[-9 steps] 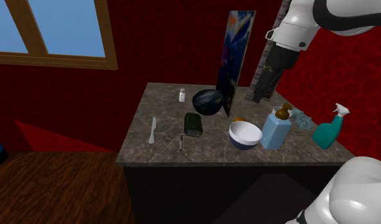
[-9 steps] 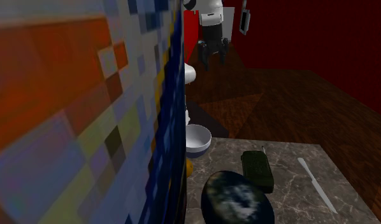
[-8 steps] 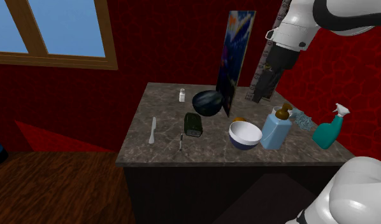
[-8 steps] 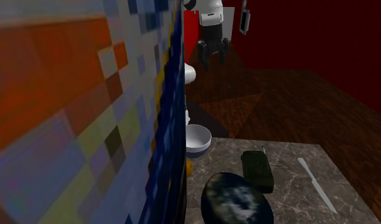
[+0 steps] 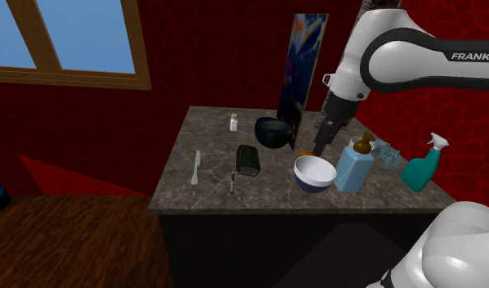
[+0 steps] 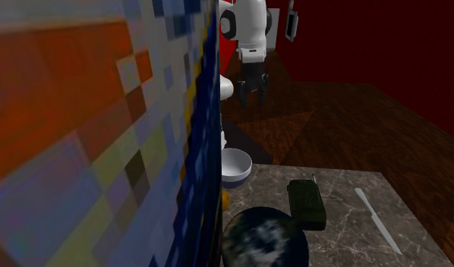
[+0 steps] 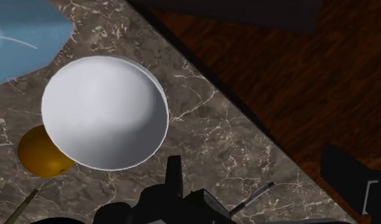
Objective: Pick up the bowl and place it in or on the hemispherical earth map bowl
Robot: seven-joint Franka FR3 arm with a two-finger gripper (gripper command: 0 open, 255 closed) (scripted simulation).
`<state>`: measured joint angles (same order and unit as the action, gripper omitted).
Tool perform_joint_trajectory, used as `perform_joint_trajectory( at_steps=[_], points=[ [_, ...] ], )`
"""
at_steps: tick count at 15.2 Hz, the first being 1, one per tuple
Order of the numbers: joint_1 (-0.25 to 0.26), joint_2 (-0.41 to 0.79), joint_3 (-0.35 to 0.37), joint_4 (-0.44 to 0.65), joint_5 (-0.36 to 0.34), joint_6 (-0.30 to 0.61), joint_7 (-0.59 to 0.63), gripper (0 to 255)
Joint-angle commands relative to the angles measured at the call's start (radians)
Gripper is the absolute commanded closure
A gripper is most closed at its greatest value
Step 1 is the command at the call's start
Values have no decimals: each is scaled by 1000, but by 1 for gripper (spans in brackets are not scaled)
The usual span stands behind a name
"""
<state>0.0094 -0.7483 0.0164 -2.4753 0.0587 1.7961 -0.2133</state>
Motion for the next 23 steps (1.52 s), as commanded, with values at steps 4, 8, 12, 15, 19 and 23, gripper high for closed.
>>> perform_joint_trajectory(
  at_steps=[4,8,12,15,19,23],
  points=[
    [-15,86,-2,-96,-51,160,-38,0],
    [-34,176,-5,-156,-97,294,-60,0],
    [-60,289,-7,-194,-153,431,-72,0],
    [-63,317,-9,-216,-158,480,-70,0],
    [-67,358,-10,-242,-165,548,-66,0],
    [-68,365,-10,-246,-166,558,-65,0]
  ],
)
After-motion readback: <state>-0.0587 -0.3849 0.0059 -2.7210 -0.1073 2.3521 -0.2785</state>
